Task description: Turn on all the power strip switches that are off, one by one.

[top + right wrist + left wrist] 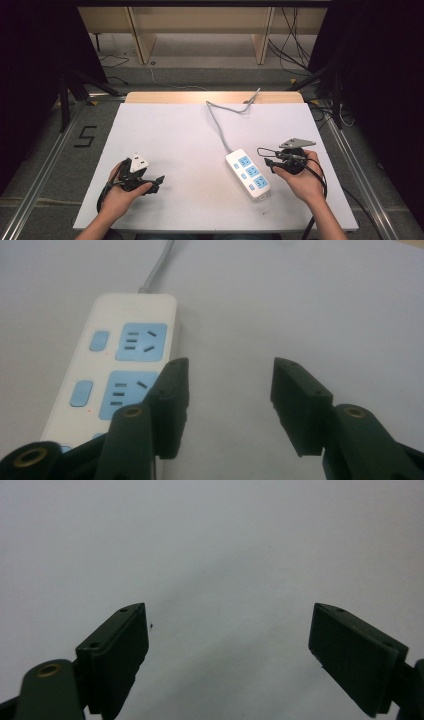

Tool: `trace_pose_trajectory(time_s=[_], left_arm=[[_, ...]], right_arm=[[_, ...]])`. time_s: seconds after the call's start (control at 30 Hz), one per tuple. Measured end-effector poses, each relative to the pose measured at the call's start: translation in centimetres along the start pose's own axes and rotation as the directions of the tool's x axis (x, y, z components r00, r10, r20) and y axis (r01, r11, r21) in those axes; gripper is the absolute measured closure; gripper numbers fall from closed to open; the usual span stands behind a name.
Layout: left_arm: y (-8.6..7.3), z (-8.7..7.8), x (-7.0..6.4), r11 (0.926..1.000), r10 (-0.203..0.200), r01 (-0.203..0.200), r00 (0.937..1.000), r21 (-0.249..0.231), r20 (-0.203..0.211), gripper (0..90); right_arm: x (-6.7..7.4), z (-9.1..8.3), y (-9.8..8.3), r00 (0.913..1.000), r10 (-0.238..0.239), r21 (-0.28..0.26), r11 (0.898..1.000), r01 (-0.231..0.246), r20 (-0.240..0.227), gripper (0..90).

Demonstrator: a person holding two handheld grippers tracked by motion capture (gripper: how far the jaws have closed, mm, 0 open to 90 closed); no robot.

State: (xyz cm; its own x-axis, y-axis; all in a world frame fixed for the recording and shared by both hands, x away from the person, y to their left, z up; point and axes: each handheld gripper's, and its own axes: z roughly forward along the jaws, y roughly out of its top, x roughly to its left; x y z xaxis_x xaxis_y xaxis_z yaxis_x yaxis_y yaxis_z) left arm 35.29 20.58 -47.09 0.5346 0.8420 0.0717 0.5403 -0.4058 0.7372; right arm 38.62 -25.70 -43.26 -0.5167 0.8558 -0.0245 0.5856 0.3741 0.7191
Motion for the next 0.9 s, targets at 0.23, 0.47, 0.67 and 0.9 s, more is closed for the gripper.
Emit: trace_pose_trajectory(time_s=[0.23,0.47,0.67,0.9], left_arm=[[-0.1,0.0,0.1,1.0,-0.001,0.001,1.0,0.001,-0.004,16.2],[-0.1,0.1,0.2,1.0,-0.006,0.006,1.0,0.002,-0.004,16.1],[-0.1,0.1,0.2,1.0,-0.002,0.002,1.0,0.003,-0.001,16.0],[-0.1,0.2,0.2,1.0,-0.009,0.009,0.9999,0.005,0.007,15.7]], right_arm=[[-0.3,0.4,-1.0,0.9998,-0.013,-0.056,0.998,0.014,0.013,44.5],[-0.4,0.9,-2.3,0.9997,0.002,-0.111,0.994,0.001,0.024,42.6],[-0.2,0.9,-2.9,0.9997,0.007,-0.153,0.988,-0.003,0.023,42.0],[0.5,0.7,-3.4,0.9992,-0.004,-0.185,0.983,0.011,0.04,41.0]])
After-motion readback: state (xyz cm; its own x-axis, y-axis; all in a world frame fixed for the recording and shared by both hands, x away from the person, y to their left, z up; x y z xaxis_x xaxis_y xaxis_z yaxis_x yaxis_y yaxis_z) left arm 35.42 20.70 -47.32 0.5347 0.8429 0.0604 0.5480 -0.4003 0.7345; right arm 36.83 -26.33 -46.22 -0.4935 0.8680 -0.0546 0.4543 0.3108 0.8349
